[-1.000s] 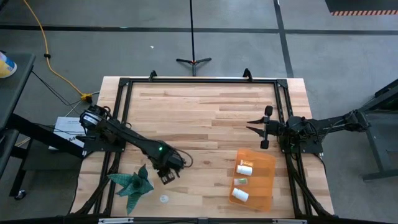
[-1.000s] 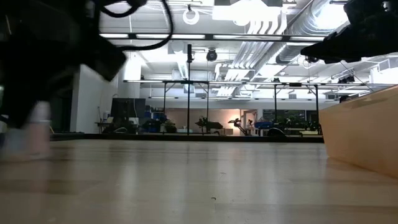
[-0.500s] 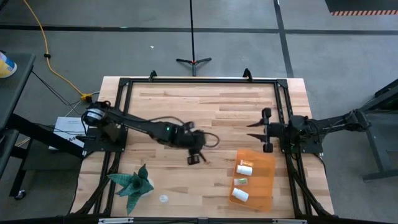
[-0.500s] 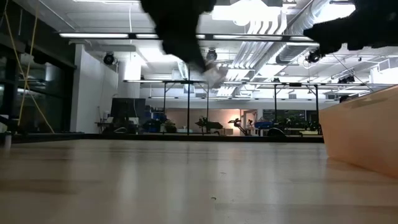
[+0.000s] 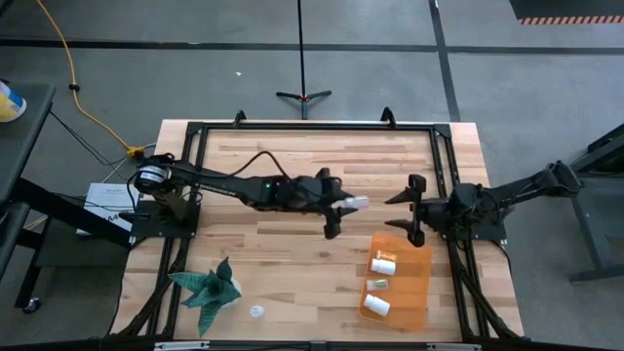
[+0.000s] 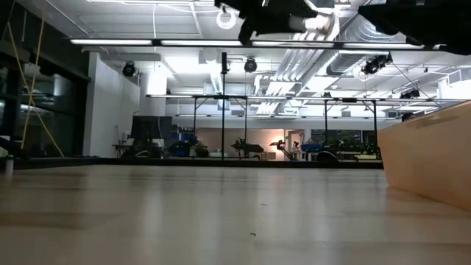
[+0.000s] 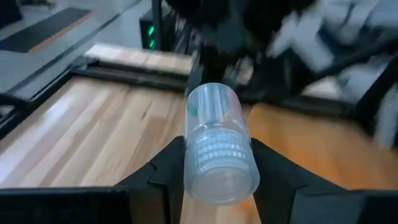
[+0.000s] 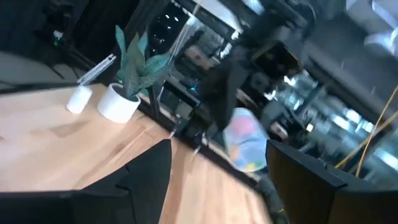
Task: Pick and place pill bottles into a basket
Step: Put the top transparent medicine bottle into the orange bin
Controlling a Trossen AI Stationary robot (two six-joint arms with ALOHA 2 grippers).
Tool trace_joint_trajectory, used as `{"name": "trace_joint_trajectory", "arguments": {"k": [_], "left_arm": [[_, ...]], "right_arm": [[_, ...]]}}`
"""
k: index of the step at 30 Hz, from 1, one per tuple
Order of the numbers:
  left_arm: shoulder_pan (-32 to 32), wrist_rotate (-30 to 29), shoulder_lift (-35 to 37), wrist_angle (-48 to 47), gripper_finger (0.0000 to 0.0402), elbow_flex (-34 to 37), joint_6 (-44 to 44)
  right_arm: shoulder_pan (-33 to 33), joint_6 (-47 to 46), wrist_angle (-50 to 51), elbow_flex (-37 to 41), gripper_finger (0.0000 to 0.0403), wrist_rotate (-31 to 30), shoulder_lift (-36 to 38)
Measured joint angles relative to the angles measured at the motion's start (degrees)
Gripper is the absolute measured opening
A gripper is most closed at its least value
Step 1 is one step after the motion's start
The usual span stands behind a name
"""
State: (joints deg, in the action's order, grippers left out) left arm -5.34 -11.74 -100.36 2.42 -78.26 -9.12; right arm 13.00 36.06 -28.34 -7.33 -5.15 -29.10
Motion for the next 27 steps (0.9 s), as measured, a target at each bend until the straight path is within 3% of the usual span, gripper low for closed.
{"name": "trace_joint_trajectory", "arguments": {"k": [4,12,16,27], "left_arm": [[0.5,3.9,0.0,3.4,0.0193,0.0,-2.7],[0.5,4.0,-0.5,3.9,0.0184,0.0,-3.0],[0.5,4.0,-1.1,4.0,0.0185,0.2,-4.0],[0.5,4.0,-1.9,5.2,0.0188,0.0,-5.6]], "right_arm": [[0.7,8.7,-2.8,0.0,0.0251,-0.3,-3.4],[0.7,17.9,-15.4,0.0,0.0253,-0.4,-9.3],[0.5,23.4,-16.5,-0.5,0.0253,1.2,-12.1],[-1.9,24.6,-14.8,-8.0,0.0252,-1.1,-22.8]]}}
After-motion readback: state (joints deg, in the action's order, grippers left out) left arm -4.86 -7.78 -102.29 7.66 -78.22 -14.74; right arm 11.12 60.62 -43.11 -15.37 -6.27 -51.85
